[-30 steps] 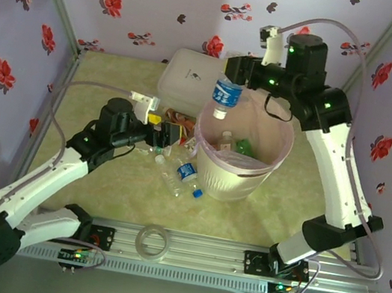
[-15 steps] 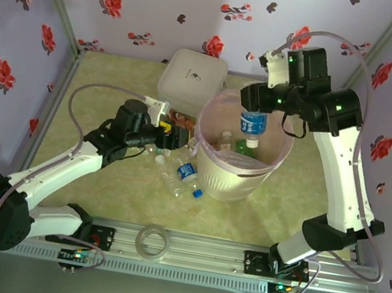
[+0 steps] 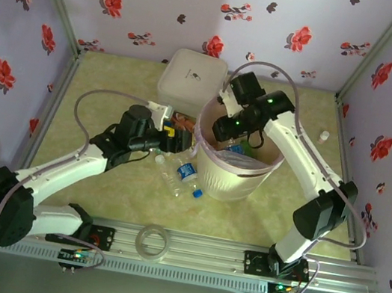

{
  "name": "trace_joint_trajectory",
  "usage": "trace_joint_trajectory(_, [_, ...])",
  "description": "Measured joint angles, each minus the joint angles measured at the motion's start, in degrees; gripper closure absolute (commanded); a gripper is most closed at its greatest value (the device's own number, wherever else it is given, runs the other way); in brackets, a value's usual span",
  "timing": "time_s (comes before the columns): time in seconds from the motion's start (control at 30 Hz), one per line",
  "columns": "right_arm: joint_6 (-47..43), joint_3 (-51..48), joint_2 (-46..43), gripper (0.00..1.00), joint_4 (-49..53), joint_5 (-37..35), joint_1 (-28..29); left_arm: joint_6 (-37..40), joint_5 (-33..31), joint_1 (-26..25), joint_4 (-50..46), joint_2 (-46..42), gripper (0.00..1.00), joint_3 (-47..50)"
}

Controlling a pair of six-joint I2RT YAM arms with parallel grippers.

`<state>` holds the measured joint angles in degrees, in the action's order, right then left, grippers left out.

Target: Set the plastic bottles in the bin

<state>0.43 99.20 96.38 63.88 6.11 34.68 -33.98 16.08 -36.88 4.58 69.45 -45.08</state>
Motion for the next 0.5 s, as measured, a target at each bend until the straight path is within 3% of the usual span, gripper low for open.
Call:
trace_joint_trajectory(0.23, [1.7, -9.4, 0.0, 0.44, -7.4, -0.2, 0.0, -0.2, -1.1, -1.4, 0.9, 1.3, 0.05, 0.0])
trace_joint_trajectory(0.5, [4.8, -17.7, -2.3, 0.21, -14.8, -0.2, -0.7, -0.2, -1.6, -2.4, 1.7, 2.3, 0.05, 0.0])
